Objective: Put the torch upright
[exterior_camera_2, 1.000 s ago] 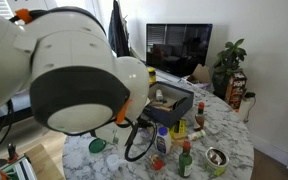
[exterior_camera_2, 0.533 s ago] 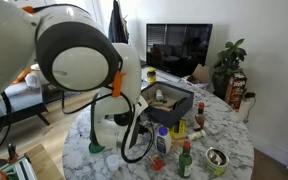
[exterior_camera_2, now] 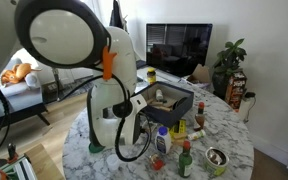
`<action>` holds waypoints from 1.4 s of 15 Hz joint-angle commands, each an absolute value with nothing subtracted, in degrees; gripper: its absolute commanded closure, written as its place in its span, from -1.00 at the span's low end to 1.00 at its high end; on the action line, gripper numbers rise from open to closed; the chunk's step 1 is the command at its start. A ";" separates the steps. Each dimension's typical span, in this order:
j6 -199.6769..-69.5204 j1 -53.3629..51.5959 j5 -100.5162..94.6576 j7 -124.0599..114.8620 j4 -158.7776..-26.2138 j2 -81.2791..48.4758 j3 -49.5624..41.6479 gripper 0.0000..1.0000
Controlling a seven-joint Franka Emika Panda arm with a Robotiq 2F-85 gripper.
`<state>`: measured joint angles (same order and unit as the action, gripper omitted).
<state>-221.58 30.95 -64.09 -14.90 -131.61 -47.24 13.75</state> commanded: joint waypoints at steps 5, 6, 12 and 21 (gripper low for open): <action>-207.81 34.37 -76.39 -32.99 -140.68 -32.29 15.10 -1.00; -207.15 34.93 -79.71 -36.19 -141.63 -30.57 15.53 -1.00; -209.01 34.19 -98.42 -55.68 -146.22 -17.25 14.08 -1.00; -210.71 32.56 -118.35 -75.37 -146.20 2.02 14.28 -1.00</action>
